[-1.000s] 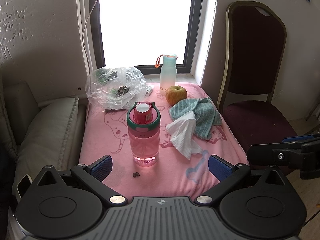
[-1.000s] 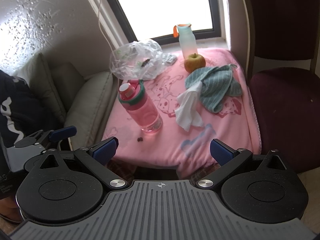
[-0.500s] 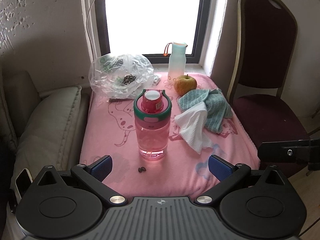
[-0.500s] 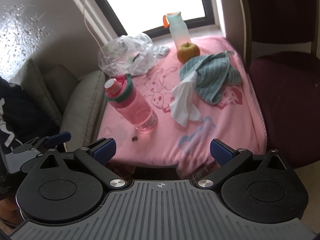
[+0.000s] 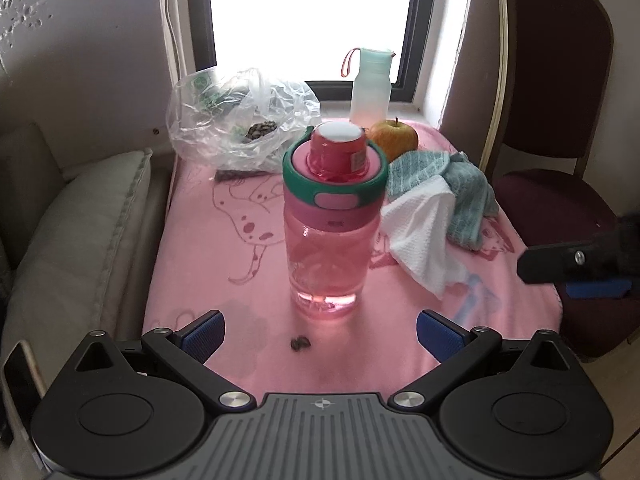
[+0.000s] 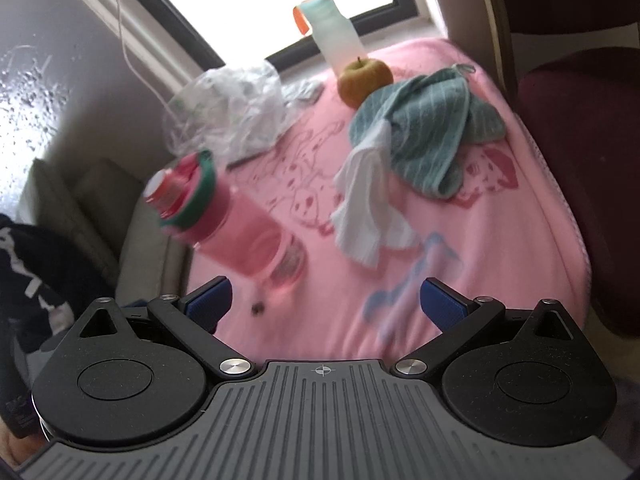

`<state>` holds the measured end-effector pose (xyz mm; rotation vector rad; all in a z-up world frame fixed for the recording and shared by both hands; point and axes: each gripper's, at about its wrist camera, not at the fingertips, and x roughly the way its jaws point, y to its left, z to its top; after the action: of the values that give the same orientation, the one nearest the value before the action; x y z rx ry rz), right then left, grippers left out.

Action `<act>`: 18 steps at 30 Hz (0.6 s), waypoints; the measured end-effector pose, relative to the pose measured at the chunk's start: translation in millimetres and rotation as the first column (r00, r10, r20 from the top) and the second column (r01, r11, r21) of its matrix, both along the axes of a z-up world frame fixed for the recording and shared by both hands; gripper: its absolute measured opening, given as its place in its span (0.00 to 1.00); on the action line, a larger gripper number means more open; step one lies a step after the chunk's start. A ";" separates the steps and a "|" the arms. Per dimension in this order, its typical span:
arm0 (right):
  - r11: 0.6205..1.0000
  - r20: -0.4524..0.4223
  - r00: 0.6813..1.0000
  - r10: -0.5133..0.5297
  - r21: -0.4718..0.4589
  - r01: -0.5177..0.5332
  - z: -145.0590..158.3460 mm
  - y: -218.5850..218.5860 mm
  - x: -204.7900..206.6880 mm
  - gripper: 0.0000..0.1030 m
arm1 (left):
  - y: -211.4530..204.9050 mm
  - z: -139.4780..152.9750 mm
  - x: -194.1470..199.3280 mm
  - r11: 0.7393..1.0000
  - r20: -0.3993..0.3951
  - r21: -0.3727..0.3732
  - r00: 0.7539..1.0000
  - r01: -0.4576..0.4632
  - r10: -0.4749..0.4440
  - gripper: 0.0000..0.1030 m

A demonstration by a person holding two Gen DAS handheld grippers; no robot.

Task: Clean container
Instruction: 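Reach the right gripper to the white cloth and grasp it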

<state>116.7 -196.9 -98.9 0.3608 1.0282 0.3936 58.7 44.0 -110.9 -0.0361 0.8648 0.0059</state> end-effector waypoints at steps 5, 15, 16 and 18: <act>0.997 0.025 1.000 -0.018 0.071 0.016 -36.3 1.8 13.0 1.00 | 14.1 -30.8 7.4 1.000 -0.006 -0.025 1.000 -0.005 0.005 0.99; 0.997 0.292 0.954 -0.075 0.010 0.076 -78.8 22.0 35.5 1.00 | 22.9 -71.2 19.5 1.000 0.037 -0.021 0.999 0.011 -0.010 0.99; 0.997 0.298 0.952 -0.068 -0.019 0.077 -80.4 24.6 40.1 1.00 | 22.5 -72.7 21.7 1.000 0.052 -0.004 0.999 0.004 -0.004 0.99; 0.993 0.299 0.952 -0.063 -0.073 0.088 -82.2 27.6 49.2 1.00 | 20.9 -75.1 23.8 1.000 0.085 0.021 0.996 0.017 -0.018 0.99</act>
<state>165.9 -169.3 -181.1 0.2535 0.7327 0.3220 82.6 64.9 -186.0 -0.0097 0.7795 -0.0033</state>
